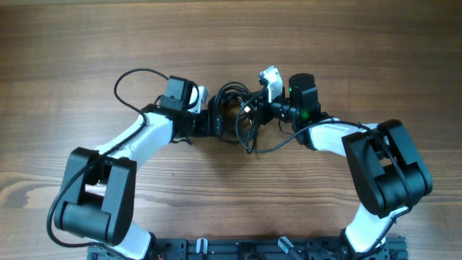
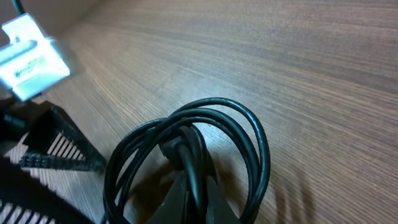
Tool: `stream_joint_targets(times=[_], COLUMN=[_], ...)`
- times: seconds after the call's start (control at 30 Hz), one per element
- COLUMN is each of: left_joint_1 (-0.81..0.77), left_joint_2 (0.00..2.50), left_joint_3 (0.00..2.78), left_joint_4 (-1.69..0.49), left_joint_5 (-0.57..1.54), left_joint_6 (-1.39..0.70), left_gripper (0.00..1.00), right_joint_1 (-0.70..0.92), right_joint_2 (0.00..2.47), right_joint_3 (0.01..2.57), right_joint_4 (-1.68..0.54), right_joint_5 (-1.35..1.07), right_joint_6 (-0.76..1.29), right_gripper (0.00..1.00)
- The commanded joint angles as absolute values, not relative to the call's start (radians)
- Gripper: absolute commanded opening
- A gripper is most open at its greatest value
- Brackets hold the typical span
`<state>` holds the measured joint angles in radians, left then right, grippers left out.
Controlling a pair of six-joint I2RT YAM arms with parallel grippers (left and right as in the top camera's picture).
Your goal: Untangle cables
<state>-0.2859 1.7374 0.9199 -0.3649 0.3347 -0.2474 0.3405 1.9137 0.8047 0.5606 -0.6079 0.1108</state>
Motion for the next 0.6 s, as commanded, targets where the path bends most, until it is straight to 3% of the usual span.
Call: stream_joint_targets(times=[0.0,0.57], left_joint_1=[-0.284,-0.284], left_joint_2=[1.749,1.866], left_joint_3=[0.907,0.907], left_joint_4=[-0.294,-0.311], left_joint_5=[0.26,0.136], left_joint_6=[-0.493,-0.51], left_gripper=[1.0,1.0], right_joint_1=[0.342,0.342], right_joint_2=[1.926,1.926], right_joint_3=[0.8,0.8], right_joint_4=[0.564,0.578], right_joint_5=[-0.67,-0.709], right_joint_6=[0.078,0.082], right_gripper=[0.04,0.04])
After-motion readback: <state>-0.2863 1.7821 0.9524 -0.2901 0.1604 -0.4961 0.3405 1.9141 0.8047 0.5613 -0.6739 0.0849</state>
